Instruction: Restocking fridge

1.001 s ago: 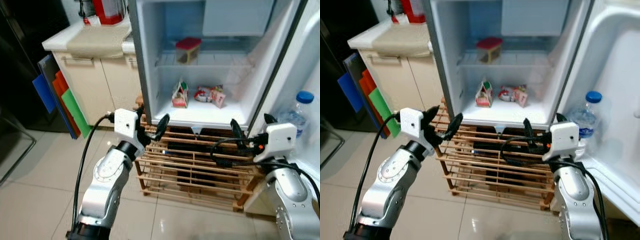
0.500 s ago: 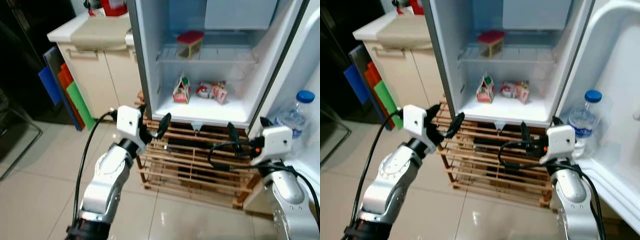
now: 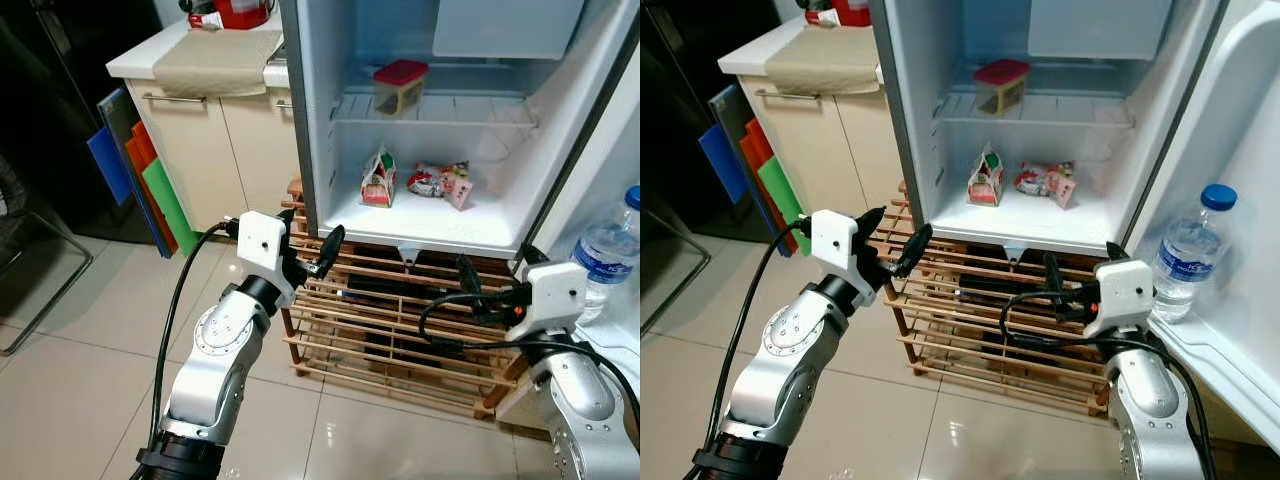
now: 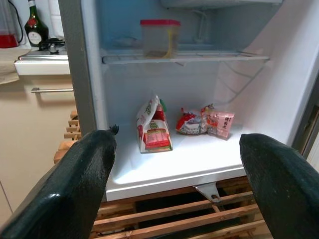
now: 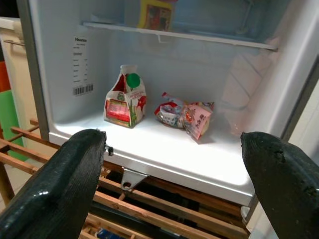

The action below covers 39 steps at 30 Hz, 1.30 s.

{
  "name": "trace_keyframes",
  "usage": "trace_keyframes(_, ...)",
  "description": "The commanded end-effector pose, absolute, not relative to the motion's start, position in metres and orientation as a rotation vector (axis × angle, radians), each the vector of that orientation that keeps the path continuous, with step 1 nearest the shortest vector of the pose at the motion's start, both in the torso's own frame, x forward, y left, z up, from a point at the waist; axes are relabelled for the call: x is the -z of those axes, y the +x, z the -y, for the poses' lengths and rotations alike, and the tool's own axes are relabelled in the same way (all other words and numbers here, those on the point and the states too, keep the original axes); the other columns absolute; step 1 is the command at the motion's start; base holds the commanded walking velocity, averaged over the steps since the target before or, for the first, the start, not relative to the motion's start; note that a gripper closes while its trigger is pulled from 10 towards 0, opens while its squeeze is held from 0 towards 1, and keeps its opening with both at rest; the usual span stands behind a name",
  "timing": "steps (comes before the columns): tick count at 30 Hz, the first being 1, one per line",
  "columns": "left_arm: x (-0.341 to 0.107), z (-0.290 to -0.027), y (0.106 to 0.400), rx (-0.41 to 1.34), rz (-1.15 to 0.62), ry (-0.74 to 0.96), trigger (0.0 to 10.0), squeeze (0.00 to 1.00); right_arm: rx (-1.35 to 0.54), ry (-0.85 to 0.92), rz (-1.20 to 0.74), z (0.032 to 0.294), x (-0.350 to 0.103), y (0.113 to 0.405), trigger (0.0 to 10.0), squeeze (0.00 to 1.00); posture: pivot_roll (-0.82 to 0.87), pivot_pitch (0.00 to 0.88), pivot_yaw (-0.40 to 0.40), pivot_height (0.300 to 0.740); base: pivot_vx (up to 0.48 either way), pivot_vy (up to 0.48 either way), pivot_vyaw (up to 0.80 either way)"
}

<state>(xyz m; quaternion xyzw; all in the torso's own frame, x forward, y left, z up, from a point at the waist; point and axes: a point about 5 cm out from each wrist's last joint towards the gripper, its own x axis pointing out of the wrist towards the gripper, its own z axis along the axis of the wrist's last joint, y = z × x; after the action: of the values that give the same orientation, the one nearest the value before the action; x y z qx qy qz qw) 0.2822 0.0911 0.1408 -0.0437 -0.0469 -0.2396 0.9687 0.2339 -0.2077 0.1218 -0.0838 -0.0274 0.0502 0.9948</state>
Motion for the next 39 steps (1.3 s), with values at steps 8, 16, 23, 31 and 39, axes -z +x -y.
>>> trace_keyframes(8,-0.129,-0.114,0.273,0.355,0.040,-0.104,10.0,0.00,-0.170,-0.157,0.088,0.202,-0.138,0.247,10.0,0.00,-0.17,0.000,-0.025,0.740,0.000,0.000,0.00)
trace_keyframes(16,-0.117,-0.119,0.246,0.347,-0.032,-0.123,10.0,0.00,-0.218,-0.149,0.082,0.200,-0.142,0.268,10.0,0.00,-0.10,0.000,-0.069,0.740,0.000,0.000,0.00)
trace_keyframes(23,-0.133,-0.122,0.258,0.339,0.047,-0.048,10.0,0.00,-0.225,-0.115,0.079,0.191,-0.136,0.270,10.0,0.00,-0.10,0.000,-0.032,0.740,0.000,0.000,0.00)
trace_keyframes(31,-0.134,-0.118,0.262,0.355,0.054,-0.047,10.0,0.00,-0.213,-0.105,0.083,0.189,-0.134,0.267,10.0,0.00,-0.13,0.000,-0.010,0.740,-0.126,0.000,0.00)
trace_keyframes(39,-0.135,-0.111,0.265,0.371,0.066,-0.060,10.0,0.00,-0.205,-0.122,0.078,0.195,-0.134,0.265,10.0,0.00,-0.14,0.000,-0.014,0.740,-0.254,0.000,0.00)
